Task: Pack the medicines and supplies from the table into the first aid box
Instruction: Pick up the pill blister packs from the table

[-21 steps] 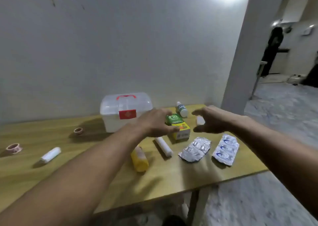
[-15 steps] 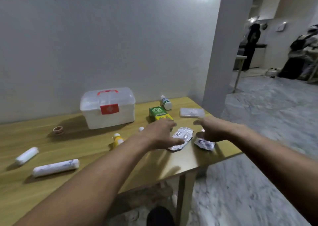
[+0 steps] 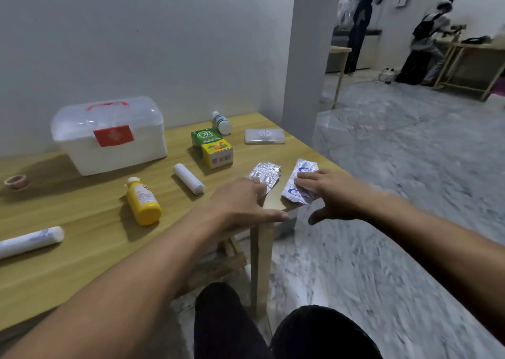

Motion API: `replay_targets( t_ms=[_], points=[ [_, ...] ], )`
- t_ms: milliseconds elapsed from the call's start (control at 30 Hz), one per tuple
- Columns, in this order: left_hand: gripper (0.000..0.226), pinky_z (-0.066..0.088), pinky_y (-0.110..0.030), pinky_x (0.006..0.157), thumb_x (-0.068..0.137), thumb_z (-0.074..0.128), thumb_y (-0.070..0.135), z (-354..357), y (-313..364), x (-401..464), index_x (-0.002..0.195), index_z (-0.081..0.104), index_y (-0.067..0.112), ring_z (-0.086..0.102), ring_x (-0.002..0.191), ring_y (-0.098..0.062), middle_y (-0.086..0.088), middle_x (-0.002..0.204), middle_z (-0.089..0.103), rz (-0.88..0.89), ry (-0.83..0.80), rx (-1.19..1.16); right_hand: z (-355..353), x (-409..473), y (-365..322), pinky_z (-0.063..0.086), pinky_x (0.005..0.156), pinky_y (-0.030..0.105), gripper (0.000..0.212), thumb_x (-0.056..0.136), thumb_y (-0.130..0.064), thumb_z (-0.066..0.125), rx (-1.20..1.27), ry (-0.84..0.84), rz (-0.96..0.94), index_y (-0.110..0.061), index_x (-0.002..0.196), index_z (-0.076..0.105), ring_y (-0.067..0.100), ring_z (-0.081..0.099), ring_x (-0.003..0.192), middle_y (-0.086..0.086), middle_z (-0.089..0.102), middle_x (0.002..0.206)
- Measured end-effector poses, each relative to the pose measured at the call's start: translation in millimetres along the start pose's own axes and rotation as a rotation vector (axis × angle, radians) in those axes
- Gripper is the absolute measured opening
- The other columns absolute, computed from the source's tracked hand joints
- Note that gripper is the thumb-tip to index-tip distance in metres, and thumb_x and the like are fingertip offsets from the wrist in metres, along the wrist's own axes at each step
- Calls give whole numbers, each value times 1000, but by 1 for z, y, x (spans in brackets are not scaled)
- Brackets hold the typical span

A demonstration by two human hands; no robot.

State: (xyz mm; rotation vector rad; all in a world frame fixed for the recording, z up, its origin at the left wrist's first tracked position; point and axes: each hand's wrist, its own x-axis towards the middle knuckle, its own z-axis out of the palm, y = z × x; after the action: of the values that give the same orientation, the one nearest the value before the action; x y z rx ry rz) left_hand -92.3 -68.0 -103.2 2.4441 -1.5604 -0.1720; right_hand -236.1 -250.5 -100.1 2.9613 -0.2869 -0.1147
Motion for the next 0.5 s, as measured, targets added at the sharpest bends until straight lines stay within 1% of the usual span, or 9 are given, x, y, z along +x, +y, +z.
replay_targets(
  t_ms=[67,133,200,233,267,333,400,467,500],
  points=[
    [69,47,-38,70,50,55,86,5,8,-4,70,51,19,50,85,-17,4,82,56,40,42,19,12,-9,1,49,82,37,27,80,-24,68,-46,212,-10,-20,105,60,28,57,97,-4,66,119],
    [53,46,-35,70,58,68,69,11,16,-7,71,54,20,50,92,-16,4,86,59,79,110,17,24,-22,1,51,69,34,20,81,-6,57,-33,395,-3,-19,93,66,29,61,81,-3,73,104],
    [21,46,-33,71,70,70,35,19,25,-11,81,63,20,52,101,-19,3,95,63,116,194,41,32,-38,1,51,61,32,25,82,-6,48,5,511,16,-18,90,69,30,62,73,-2,76,94],
    [14,45,-32,69,72,65,22,23,30,-12,86,66,20,52,102,-21,3,97,64,145,233,59,34,-47,0,52,59,32,29,82,-6,45,28,553,28,-17,91,70,31,63,72,-1,76,91],
    [19,43,-31,66,73,59,13,28,35,-13,88,68,19,53,101,-23,2,98,66,176,267,68,35,-57,-1,52,59,32,31,80,-4,46,53,581,51,-15,92,72,31,64,71,2,76,90],
    [26,40,-30,59,72,51,7,38,48,-15,86,71,16,57,93,-28,-2,93,69,265,340,34,41,-76,-3,54,57,36,28,78,-2,52,141,589,124,-14,94,72,34,65,70,8,74,90],
    [24,39,-30,52,69,51,4,47,63,-17,79,71,13,57,77,-29,-5,83,66,363,411,-17,51,-95,-2,53,54,40,32,83,-20,42,279,570,216,-13,92,71,36,63,67,11,68,89],
    [17,35,-30,47,73,57,0,59,79,-19,76,69,11,45,64,-25,-7,76,56,408,439,-21,66,-113,3,52,55,41,41,81,-33,36,357,543,299,-13,89,71,36,60,66,10,62,86],
    [17,35,-30,48,76,57,-2,69,85,-19,78,69,10,40,63,-22,-6,76,53,415,421,-22,73,-122,5,51,56,42,37,81,-32,40,385,522,349,-12,88,70,36,59,67,10,60,83]
  ],
)
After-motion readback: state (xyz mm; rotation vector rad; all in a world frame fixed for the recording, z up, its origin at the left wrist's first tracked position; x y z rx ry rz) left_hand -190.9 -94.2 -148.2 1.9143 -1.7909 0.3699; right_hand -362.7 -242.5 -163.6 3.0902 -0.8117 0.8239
